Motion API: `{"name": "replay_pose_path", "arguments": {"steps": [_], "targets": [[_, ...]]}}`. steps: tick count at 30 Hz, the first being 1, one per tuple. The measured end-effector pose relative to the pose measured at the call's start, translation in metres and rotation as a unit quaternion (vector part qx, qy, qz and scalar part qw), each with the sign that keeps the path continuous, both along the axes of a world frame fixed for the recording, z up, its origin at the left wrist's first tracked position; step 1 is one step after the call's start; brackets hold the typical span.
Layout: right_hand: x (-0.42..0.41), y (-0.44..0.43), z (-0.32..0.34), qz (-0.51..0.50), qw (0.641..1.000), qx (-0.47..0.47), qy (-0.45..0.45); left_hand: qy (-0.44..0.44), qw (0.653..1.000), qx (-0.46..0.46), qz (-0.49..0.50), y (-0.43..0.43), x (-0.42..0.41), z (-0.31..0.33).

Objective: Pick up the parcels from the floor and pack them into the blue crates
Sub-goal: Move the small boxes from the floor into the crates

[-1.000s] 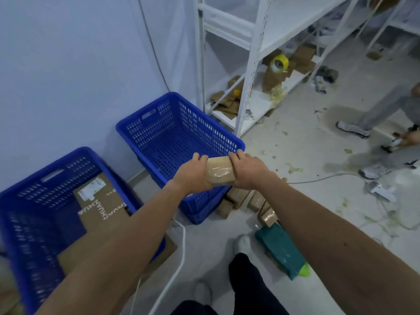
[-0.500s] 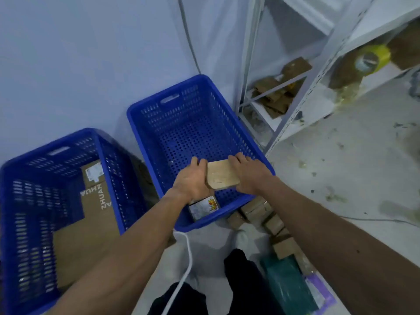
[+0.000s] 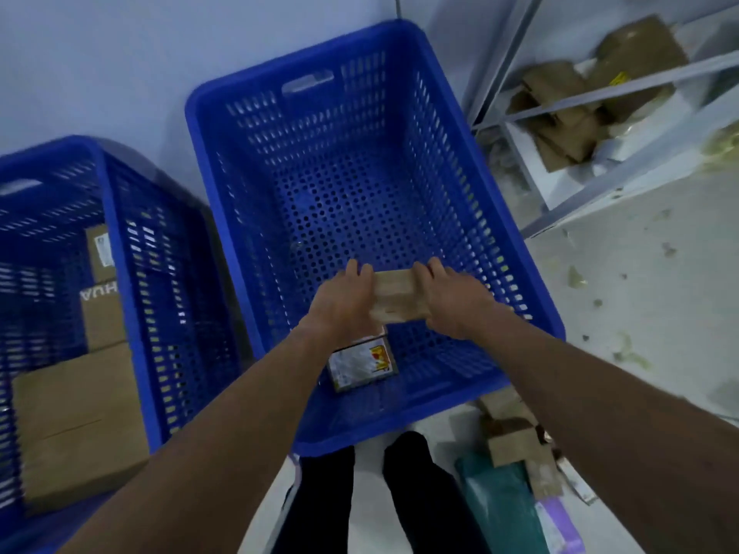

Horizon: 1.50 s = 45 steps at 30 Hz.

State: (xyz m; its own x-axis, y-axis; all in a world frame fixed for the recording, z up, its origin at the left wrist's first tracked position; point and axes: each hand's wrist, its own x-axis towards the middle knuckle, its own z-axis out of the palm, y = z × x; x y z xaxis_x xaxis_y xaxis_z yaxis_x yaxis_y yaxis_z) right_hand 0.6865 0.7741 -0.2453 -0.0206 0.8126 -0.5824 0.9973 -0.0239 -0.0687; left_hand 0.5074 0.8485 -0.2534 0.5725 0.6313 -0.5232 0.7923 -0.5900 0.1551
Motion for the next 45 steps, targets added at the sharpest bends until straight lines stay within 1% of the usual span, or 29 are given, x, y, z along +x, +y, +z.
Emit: {"name": "replay_pose_path", "arguments": {"steps": [6,11,14,17,21,24,28,32,34,36,40,45], "targets": [[-0.024,0.045,-0.073,0.018,1.0,0.014,-0.002,0.036,0.999,0.018,0.011,0.038,-0.018,-0.067],[-0.061,0.081,-0.125,0.056,0.998,0.02,-0.019,0.149,0.986,0.062,0.03,0.054,-0.034,-0.114],[-0.078,0.088,-0.153,0.075,0.996,0.028,-0.034,0.195,0.976,0.088,0.03,0.056,-0.039,-0.137],[-0.083,0.09,-0.173,0.065,0.998,0.02,-0.017,0.22,0.972,0.077,0.015,0.059,-0.044,-0.154],[-0.08,0.087,-0.193,0.026,0.999,-0.015,0.015,0.203,0.979,0.02,0.002,0.061,-0.042,-0.169],[-0.081,0.091,-0.202,-0.034,0.996,-0.056,0.052,0.211,0.977,-0.019,-0.005,0.066,-0.041,-0.171],[-0.087,0.094,-0.208,-0.103,0.986,-0.094,0.093,0.242,0.969,-0.036,-0.021,0.069,-0.041,-0.172],[-0.103,0.095,-0.201,-0.124,0.978,-0.105,0.129,0.304,0.951,-0.04,-0.048,0.072,-0.039,-0.171],[-0.112,0.092,-0.197,-0.13,0.974,-0.115,0.144,0.311,0.948,-0.05,-0.052,0.074,-0.04,-0.17],[-0.116,0.089,-0.194,-0.129,0.974,-0.13,0.136,0.308,0.948,-0.059,-0.055,0.074,-0.042,-0.168],[-0.109,0.085,-0.186,-0.108,0.979,-0.144,0.091,0.29,0.955,-0.053,-0.037,0.072,-0.044,-0.164],[-0.095,0.075,-0.163,-0.099,0.983,-0.139,0.06,0.217,0.974,-0.057,-0.01,0.066,-0.051,-0.148]]}}
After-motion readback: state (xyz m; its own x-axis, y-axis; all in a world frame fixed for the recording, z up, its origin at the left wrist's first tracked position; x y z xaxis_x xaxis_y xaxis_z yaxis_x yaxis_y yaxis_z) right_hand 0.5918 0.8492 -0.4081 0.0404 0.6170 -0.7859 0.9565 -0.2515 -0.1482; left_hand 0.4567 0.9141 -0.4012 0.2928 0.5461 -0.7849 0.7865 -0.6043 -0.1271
